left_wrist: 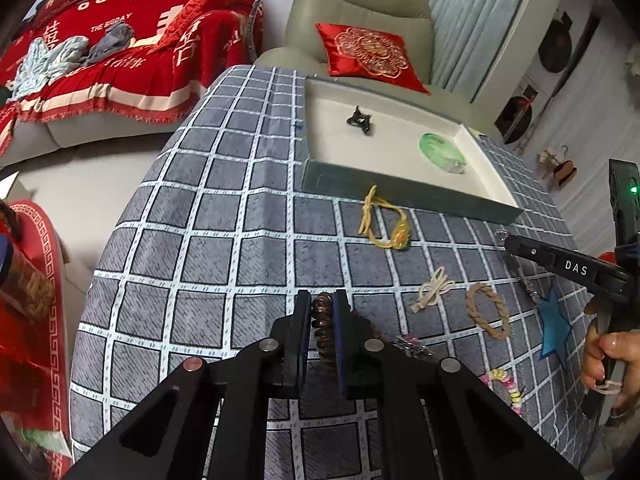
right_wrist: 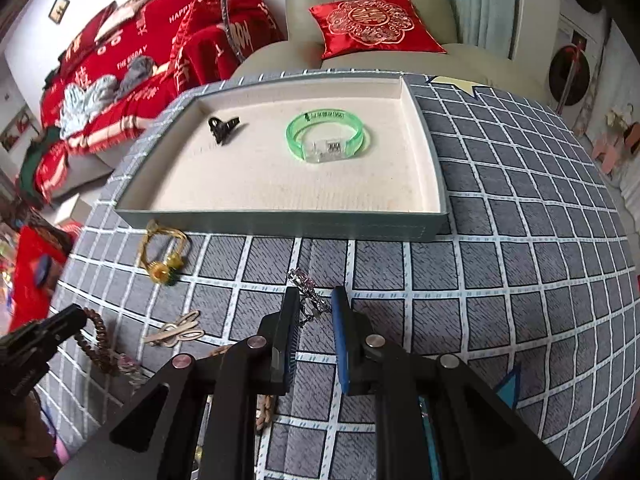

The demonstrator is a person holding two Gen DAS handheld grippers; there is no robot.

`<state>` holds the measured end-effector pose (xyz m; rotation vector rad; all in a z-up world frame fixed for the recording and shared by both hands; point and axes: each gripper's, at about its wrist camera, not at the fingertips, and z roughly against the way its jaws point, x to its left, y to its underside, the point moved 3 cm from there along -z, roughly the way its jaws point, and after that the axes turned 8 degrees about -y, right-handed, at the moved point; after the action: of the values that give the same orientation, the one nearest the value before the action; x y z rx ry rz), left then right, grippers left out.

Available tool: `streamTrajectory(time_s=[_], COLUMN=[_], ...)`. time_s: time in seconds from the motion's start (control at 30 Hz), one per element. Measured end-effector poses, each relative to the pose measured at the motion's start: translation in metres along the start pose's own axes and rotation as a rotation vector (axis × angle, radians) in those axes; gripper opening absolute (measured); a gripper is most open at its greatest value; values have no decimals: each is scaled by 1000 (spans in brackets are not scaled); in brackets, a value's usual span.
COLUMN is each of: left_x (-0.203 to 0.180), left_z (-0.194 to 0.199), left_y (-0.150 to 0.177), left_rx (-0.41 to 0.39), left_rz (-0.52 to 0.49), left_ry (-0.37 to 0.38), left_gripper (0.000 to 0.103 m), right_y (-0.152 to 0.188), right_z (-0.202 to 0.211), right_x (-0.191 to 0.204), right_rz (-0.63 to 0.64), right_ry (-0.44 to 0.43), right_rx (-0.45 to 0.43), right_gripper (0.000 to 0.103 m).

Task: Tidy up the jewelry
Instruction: 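Grasp the brown bead bracelet with the left tool while the right tool grasps a silver charm, then drop the silver charm into the green bangle with the right tool while the left carries beads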

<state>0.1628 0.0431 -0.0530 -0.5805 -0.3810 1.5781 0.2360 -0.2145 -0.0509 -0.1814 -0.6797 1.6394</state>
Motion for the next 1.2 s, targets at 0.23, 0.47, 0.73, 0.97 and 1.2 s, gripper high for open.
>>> streamTrajectory(time_s=[0.23,0.47,0.73,0.97,1.2], left_x=[1,-7,-26,-39,-57], left_z=[12,27,27,0,-41], left_y=[-8,-38,-90,-138,-164], left_rx=[-13,-59,-134,-152,-126], left_rz=[5,-36,-89,-112,-157], left_ry=[40,69,75,61,38], left_gripper=[27,27,27,27,27], right_y=[-6,-22,-57,-97,-128], right_z=[16,31,31,7,-27], right_x=[4,8,2,-8,-12], right_rz=[-22,-43,-64,-78,-82], right_ry=[-44,-89,-95,-98,-92], right_rx=[-31,-68,-95,-88,-80], right_gripper=[18,18,18,18,18])
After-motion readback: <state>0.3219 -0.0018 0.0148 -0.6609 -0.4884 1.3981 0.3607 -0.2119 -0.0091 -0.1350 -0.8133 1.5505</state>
